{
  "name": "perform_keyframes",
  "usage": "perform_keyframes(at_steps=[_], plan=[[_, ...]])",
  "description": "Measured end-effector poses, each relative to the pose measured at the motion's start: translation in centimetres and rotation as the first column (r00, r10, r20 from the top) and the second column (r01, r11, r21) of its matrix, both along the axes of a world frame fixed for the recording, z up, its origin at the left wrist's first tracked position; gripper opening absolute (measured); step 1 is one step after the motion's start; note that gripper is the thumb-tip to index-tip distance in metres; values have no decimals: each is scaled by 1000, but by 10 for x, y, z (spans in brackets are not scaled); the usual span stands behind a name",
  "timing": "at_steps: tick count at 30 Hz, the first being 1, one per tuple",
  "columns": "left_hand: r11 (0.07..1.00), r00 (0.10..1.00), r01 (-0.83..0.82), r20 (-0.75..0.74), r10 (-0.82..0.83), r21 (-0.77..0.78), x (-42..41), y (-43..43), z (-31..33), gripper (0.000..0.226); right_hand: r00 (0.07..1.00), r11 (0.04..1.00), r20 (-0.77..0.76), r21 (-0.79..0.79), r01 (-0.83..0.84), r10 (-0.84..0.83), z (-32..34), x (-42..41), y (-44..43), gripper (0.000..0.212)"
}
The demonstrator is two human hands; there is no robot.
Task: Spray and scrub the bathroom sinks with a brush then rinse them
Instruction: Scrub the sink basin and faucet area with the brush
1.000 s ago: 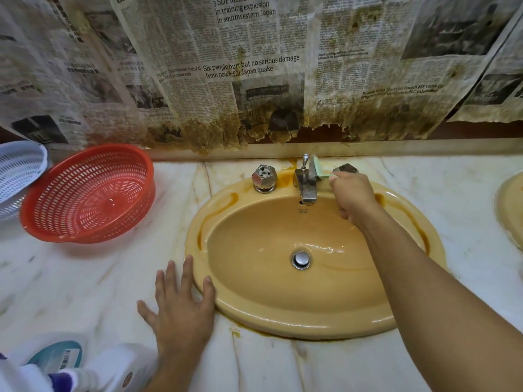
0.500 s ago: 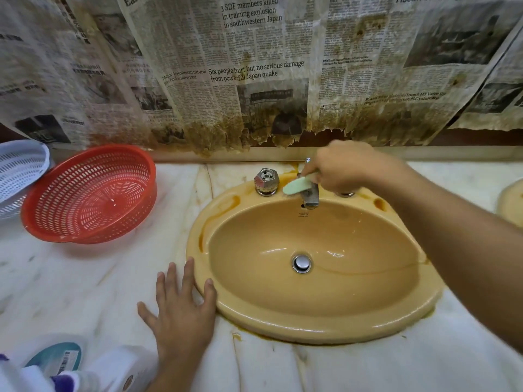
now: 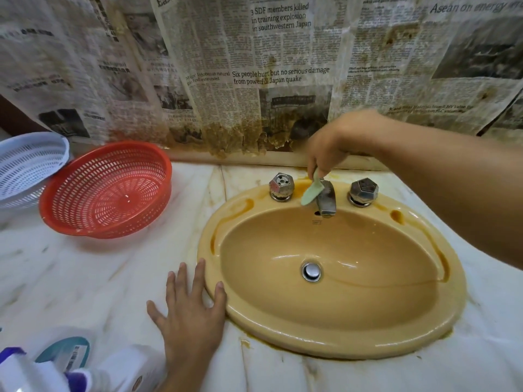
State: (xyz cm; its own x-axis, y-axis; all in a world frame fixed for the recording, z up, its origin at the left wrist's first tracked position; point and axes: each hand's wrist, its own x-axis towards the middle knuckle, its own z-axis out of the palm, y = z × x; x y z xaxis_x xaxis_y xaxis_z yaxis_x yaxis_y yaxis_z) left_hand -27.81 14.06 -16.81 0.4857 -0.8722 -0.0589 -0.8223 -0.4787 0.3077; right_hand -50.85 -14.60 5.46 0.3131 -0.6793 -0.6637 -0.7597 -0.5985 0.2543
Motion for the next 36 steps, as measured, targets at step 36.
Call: perform_keyframes(at_steps=[36], plan=[[1000, 1000, -14, -23, 14, -21, -1, -1, -2, 72, 185, 472, 663, 283, 835, -725, -64, -129, 18, 29]])
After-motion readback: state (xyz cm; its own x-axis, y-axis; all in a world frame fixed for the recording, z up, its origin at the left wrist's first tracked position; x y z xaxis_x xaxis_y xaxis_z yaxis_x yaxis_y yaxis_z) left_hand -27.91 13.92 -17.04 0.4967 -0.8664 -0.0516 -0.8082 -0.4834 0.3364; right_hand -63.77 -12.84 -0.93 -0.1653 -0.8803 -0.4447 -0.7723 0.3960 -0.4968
